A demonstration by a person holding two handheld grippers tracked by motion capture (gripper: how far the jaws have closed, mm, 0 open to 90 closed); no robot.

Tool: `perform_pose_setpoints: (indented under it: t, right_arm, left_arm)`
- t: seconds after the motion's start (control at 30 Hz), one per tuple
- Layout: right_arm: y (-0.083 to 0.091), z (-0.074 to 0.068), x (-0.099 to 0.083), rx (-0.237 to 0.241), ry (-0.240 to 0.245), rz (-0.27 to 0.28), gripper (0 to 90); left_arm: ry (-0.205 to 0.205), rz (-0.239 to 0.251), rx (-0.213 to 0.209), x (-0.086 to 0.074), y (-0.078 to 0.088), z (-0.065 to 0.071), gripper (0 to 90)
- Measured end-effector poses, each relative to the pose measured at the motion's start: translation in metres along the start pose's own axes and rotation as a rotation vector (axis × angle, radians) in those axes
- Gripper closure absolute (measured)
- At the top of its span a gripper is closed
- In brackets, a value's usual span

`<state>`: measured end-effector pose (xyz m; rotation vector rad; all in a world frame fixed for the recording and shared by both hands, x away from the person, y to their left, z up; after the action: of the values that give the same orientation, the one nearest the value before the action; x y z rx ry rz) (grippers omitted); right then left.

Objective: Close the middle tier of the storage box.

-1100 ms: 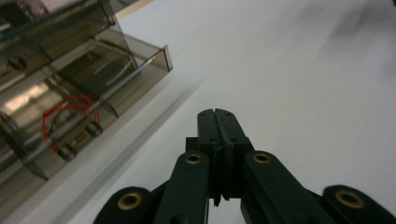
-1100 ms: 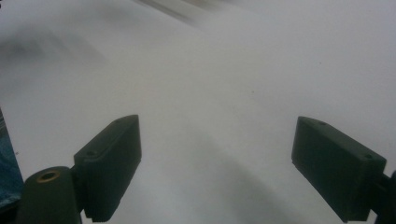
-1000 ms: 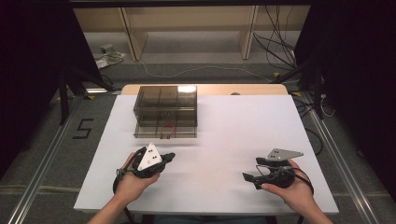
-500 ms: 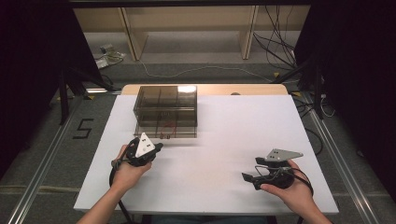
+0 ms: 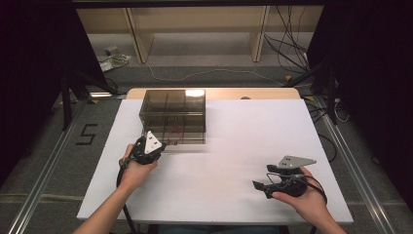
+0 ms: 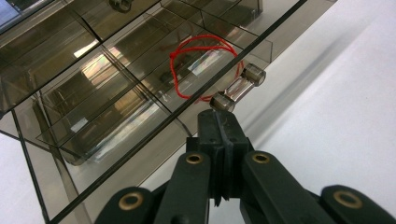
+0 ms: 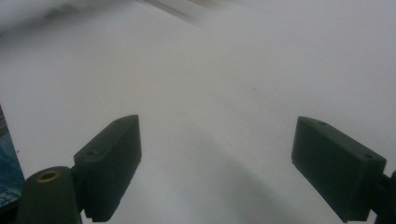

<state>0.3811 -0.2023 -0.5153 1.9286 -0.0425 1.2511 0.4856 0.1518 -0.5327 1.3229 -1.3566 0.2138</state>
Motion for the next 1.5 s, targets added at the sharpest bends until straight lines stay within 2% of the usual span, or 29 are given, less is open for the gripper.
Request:
perform_pose_setpoints:
  t: [0.1, 0.2, 0.33, 0.47, 0.63, 1.5]
  right_arm:
    - [0.0, -0.001, 0.0, -0.001, 0.004, -0.002, 16.7]
    - [0.0, -0.002, 0.0, -0.002, 0.008, -0.004, 16.7]
    - [0.0, 0.0, -0.001, -0.003, 0.005, -0.005, 16.7]
    - [0.0, 0.0, -0.001, -0.003, 0.002, -0.007, 16.7]
    - [0.0, -0.001, -0.001, -0.004, 0.002, -0.006, 16.7]
    - [-0.001, -0.001, -0.001, 0.002, -0.005, -0.008, 16.7]
  left_arm:
    - [0.005, 0.013, 0.005, 0.002, -0.004, -0.002, 89.7]
    - [0.0, 0.01, 0.004, 0.003, -0.005, -0.003, 89.7]
    - [0.016, 0.014, -0.007, 0.003, -0.006, -0.003, 89.7]
    - [0.004, 0.01, -0.003, 0.004, -0.008, -0.005, 89.7]
    - [0.017, 0.015, -0.005, 0.006, -0.011, -0.007, 89.7]
    - [0.035, 0.014, -0.011, 0.01, -0.016, -0.012, 89.8]
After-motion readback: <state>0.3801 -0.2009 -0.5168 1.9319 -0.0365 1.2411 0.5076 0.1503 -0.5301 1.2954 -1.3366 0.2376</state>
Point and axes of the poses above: each handheld gripper's, and its own axes: y roughly backward along the jaws, x roughly out of its top, z roughly to its right, the point moved 9 cm from there along -y, roughly forward along the jaws, and after that the axes turned 4 degrees about x, right-handed, at the moved point
